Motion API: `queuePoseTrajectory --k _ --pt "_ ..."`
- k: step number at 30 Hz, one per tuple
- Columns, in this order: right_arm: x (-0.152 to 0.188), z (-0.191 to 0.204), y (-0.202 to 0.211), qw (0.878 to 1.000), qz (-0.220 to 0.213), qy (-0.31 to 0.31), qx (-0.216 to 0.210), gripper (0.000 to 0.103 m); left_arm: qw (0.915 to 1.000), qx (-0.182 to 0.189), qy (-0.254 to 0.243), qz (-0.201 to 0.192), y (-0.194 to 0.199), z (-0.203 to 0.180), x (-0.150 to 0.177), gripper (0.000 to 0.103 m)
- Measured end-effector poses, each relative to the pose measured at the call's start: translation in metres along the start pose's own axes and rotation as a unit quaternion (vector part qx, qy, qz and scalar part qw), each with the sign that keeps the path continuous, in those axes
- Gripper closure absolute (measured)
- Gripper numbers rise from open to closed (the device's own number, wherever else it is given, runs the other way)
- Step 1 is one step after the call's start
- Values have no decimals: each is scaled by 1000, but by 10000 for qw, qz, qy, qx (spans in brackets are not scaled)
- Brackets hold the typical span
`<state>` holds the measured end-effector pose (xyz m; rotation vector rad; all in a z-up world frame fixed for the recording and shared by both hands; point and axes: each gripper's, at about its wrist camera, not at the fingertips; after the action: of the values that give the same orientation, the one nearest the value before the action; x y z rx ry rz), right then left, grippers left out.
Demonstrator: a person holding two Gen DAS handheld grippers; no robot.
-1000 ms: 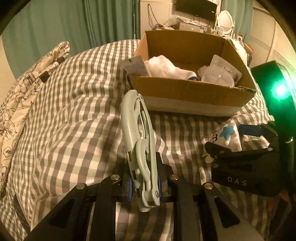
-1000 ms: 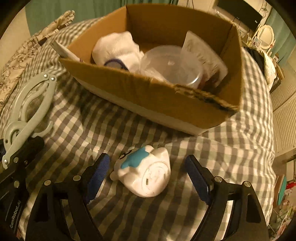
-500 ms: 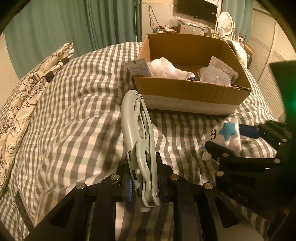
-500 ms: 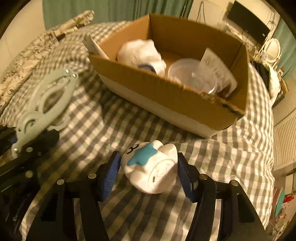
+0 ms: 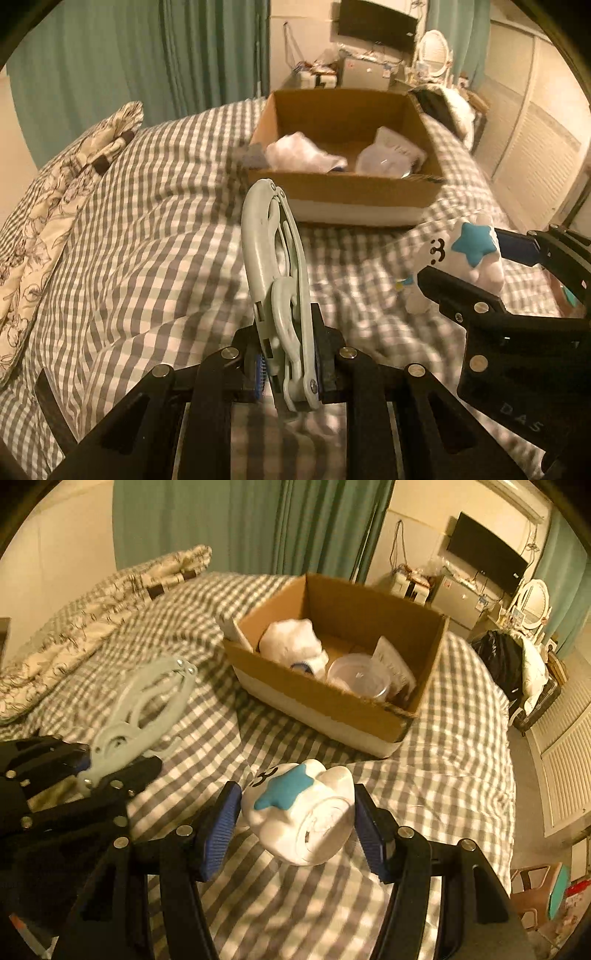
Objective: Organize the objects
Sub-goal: 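Carry the hanger and toy over the box and release them inside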
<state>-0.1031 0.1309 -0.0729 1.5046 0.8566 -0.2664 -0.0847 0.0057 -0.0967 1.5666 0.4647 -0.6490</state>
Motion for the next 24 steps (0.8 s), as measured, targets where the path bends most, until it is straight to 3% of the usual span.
queuePoseTrajectory --k 7,16,24 --pt "-11 -8 51 9986 -501 -35 188 43 9993 213 -174 -271 27 -13 -20 84" --pt "-43 -28 101 9922 -1173 -58 415 43 9965 499 -317 -594 48 -19 -72 84" --pt "-85 -51 107 9859 -1614 -113 423 43 9948 315 -467 -854 40 -22 -124 84"
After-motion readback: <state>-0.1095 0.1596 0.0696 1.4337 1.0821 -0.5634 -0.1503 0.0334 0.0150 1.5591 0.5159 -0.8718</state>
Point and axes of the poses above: each gripper's, at about its wrist camera, not at the fingertips, and y roughly against the way its jaws point, z to its left, x to its underside, and after that the axes turned 3 degrees about -z, right-handed
